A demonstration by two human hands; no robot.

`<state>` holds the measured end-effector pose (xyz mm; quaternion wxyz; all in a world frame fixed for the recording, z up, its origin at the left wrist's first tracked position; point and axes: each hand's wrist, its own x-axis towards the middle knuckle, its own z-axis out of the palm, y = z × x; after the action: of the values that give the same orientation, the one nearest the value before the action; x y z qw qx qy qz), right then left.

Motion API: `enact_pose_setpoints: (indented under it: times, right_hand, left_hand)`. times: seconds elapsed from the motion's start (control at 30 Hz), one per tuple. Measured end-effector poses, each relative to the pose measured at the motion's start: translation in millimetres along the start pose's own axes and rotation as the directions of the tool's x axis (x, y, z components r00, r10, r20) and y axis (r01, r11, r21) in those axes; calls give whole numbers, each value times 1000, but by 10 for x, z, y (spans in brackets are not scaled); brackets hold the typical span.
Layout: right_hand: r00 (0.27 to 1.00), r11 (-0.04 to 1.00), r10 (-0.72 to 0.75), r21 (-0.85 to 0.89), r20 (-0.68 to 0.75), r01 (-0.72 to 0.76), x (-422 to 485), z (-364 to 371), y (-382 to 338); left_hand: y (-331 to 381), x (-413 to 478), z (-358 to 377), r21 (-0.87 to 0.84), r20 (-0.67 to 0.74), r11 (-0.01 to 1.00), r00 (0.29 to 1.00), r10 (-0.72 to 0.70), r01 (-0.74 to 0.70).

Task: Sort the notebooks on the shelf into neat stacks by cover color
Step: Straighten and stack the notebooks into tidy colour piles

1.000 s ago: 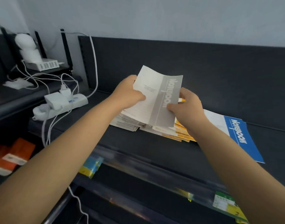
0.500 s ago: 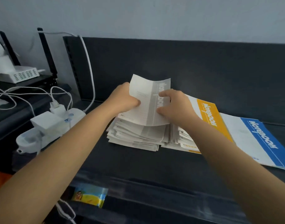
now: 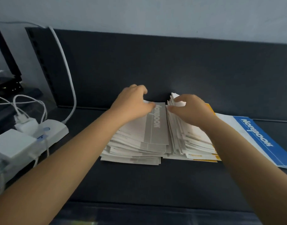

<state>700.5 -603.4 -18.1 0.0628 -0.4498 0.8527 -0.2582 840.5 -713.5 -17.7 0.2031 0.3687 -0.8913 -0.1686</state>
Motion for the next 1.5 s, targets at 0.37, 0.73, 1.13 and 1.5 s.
enact_pose_setpoints:
  times: [0.37, 0.73, 1.13, 1.5]
  right_hand:
    - [959, 968, 251, -58, 135, -245, 264, -330, 801]
    - [950, 943, 222, 200, 219, -266, 333, -261, 1037]
    - [970, 866, 179, 442, 164, -235, 233, -265, 1067]
    - [954, 728, 250, 618, 164, -297, 218, -266, 1020]
  left_hand:
    - [754, 143, 563, -223, 292, 968, 955, -47, 115]
    - [698, 97, 811, -636, 275, 704, 945, -175, 316]
    - [858, -21, 729, -839, 330, 388, 923, -197, 382]
    - [918, -64, 705, -837, 403, 352, 907, -119, 419]
